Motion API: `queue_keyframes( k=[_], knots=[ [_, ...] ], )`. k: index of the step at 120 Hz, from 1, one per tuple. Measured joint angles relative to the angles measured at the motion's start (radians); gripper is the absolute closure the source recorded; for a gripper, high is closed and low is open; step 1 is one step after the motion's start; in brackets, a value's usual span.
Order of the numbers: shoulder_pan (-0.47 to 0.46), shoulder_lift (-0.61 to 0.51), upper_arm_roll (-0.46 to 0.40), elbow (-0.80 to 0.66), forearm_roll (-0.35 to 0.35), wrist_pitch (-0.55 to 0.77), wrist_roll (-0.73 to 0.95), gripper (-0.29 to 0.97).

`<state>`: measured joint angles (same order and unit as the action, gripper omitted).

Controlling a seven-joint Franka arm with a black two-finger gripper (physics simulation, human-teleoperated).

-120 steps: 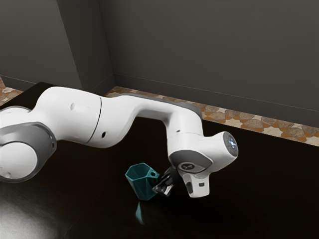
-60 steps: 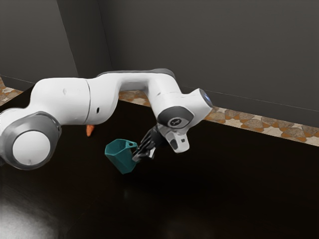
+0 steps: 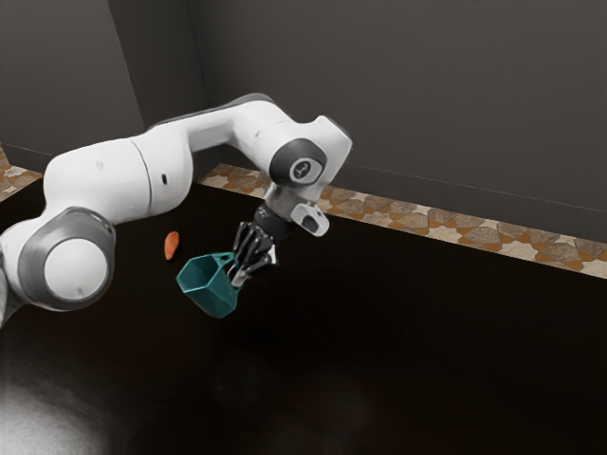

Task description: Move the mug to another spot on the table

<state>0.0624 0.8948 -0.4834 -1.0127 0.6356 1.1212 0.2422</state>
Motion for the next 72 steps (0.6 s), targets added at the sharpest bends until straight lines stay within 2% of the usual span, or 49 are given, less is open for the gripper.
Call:
queue_keyframes(
  k=[20, 72],
  knots=[
    [0.028, 0.094, -0.014, 0.111, -0.013, -0.054, -0.124, 0.70],
    [0.091, 0.185, -0.067, 0.119, -0.106, -0.122, -0.366, 0.69]
  ],
)
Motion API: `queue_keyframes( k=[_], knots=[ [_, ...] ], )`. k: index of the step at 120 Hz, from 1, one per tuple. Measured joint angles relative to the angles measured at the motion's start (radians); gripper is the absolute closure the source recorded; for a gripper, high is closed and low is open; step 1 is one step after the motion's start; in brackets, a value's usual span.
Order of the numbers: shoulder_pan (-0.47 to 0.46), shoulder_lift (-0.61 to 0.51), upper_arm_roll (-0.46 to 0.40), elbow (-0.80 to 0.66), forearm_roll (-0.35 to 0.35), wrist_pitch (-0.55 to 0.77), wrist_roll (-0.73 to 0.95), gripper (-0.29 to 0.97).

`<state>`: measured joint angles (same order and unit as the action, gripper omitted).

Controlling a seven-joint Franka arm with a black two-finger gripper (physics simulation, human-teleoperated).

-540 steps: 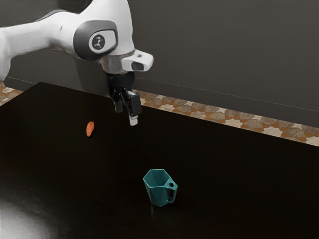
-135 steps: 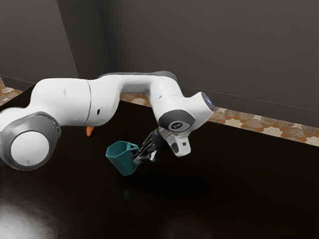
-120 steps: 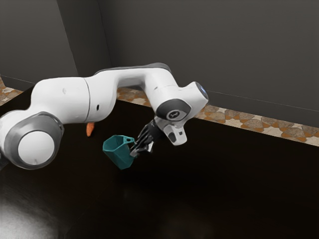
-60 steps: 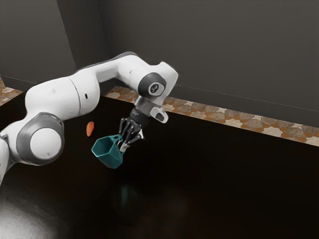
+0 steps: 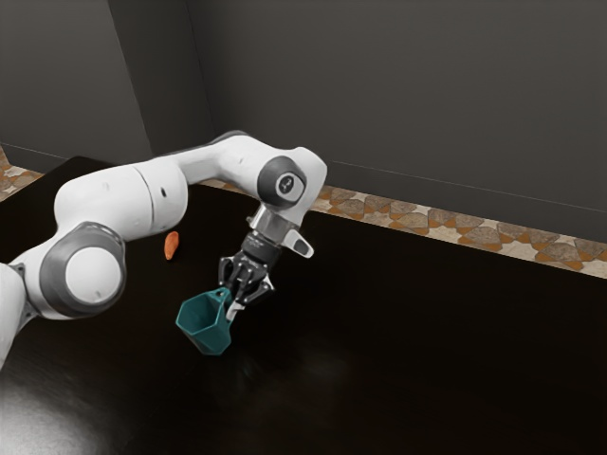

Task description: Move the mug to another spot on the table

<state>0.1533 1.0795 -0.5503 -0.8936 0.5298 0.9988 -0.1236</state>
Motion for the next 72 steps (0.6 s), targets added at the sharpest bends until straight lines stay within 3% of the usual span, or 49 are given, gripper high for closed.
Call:
queue_keyframes(
  k=[13, 44, 63, 72],
  knots=[
    [0.017, 0.010, -0.002, -0.003, -0.006, 0.017, -0.039, 0.64],
    [0.021, 0.002, 0.002, -0.010, -0.012, 0.067, -0.112, 0.33],
    [0.020, -0.043, 0.007, -0.025, -0.018, 0.092, -0.146, 0.24],
    [0.026, -0.118, 0.012, -0.092, -0.033, 0.129, -0.161, 0.22]
  ],
)
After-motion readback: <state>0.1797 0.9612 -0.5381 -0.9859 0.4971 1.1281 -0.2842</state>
